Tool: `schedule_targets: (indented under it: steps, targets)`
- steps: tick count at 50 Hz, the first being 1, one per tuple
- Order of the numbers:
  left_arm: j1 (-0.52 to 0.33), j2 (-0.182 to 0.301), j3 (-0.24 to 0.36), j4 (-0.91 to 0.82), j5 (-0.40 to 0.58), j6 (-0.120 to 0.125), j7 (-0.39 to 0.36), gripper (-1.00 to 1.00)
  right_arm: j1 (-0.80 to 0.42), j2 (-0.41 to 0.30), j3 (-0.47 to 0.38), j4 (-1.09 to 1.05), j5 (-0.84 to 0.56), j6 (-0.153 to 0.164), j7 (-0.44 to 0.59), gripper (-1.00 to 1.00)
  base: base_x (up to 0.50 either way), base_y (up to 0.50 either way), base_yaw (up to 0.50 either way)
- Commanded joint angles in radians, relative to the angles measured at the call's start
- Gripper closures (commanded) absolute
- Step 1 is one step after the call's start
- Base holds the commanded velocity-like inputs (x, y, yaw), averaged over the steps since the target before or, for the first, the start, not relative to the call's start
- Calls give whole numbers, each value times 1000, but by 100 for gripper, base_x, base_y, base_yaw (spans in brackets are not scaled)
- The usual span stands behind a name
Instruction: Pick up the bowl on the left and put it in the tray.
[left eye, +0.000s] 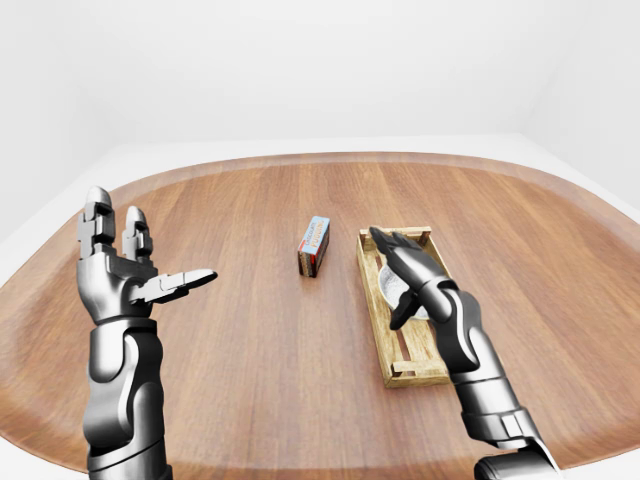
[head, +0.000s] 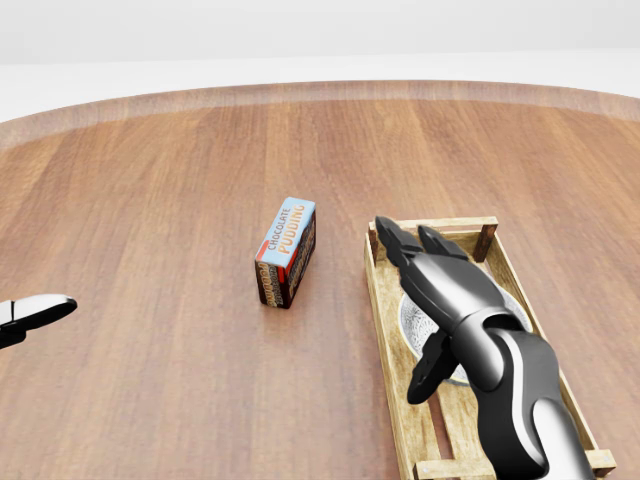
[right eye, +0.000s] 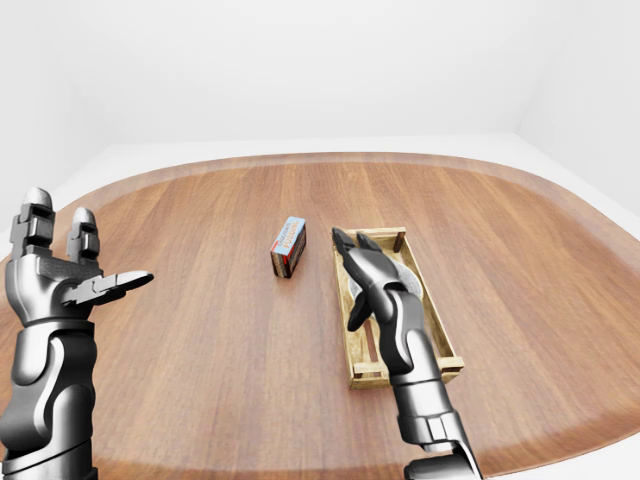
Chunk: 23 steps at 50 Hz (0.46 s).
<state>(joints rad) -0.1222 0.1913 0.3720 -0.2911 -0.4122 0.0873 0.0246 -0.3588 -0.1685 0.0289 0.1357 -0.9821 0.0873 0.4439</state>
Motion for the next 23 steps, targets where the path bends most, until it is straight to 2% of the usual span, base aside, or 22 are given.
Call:
schedule_targets:
  steps: [1,7,12,23]
  targets:
    - [2,-22,-51,66,67,0,14,-100,102,105,55,-428,-243,0,254,-100,0,0,0]
    - [10,-26,-56,53,74,0,10,-100,158,200,121,-680,-404,0,254,-100,0,0,0]
    - [18,-30,-54,37,75,0,7,-100,206,256,164,-785,-465,0,254,-100,0,0,0]
    - [27,-40,-60,24,82,0,3,-100,252,329,240,-976,-582,0,254,-100,0,0,0]
